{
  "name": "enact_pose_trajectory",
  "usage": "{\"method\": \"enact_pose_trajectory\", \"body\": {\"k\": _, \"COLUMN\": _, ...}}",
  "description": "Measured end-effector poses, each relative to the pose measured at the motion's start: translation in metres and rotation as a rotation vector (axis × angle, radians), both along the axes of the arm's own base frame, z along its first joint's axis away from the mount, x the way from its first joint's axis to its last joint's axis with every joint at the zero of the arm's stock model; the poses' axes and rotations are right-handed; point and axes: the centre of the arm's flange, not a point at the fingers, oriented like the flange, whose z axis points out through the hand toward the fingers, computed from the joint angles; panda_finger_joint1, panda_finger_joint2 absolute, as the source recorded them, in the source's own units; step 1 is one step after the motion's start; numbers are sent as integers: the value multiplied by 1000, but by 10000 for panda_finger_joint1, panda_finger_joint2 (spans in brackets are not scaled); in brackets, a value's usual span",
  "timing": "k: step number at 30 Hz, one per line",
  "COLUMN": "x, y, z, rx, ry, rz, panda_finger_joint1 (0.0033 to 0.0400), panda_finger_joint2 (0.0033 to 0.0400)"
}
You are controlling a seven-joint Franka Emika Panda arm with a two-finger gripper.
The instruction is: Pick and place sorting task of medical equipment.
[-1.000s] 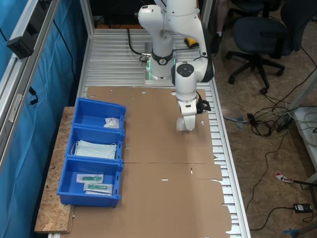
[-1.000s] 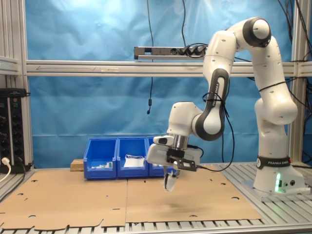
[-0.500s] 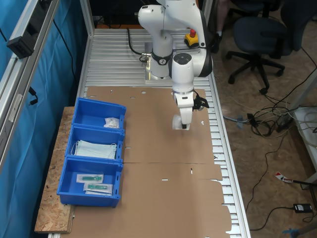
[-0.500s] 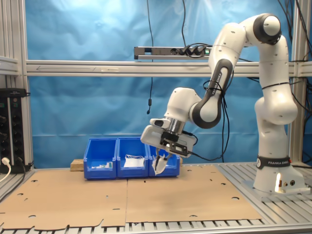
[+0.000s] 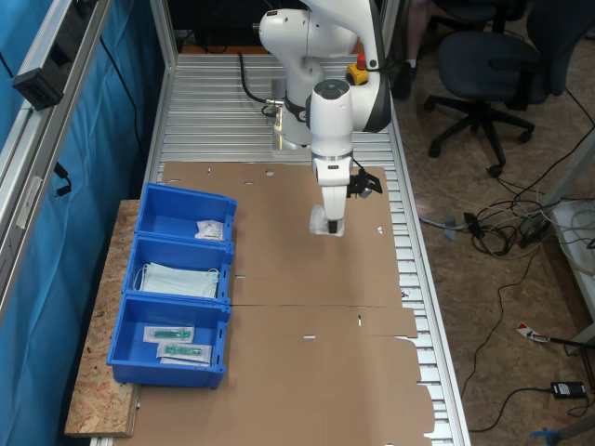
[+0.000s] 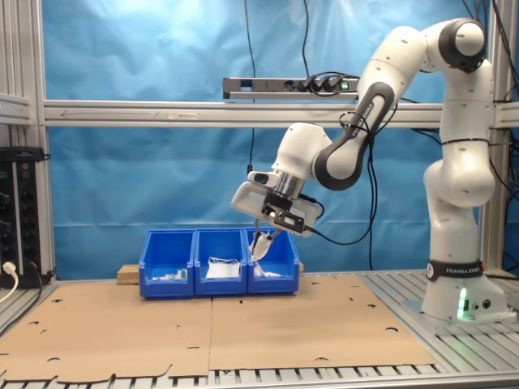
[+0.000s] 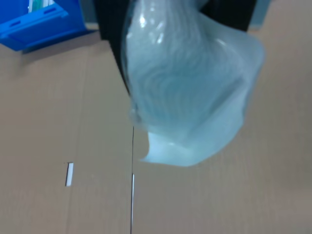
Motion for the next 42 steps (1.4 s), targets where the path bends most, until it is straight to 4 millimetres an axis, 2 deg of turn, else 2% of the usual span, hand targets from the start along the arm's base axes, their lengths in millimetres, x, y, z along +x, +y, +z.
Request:
{"method": "enact_pose_trajectory", "body": {"k": 9, "x": -7, "y": -27, "z": 32, "rx": 6, "ry": 22, "rz": -52, "panda_finger_joint1": 71, "panda_finger_joint2": 71}}
{"method": "enact_pose_trajectory", "body": {"k": 18, "x": -18, "y": -72, "z": 56, "rx": 37, "ry": 106, "rz": -142, "panda_finger_joint1": 71, "panda_finger_joint2": 71}}
{"method": "enact_pose_trajectory", "body": {"k": 28, "x": -29, "y": -116, "z": 64, "rx": 77, "ry": 203, "rz": -228, "panda_finger_joint1": 71, "panda_finger_joint2": 71}}
{"method": "enact_pose_trajectory", "body": {"k": 42, "x": -46, "y": -163, "z": 64, "rx": 80, "ry": 283, "rz": -309, "panda_finger_joint1": 71, "panda_finger_joint2": 71}}
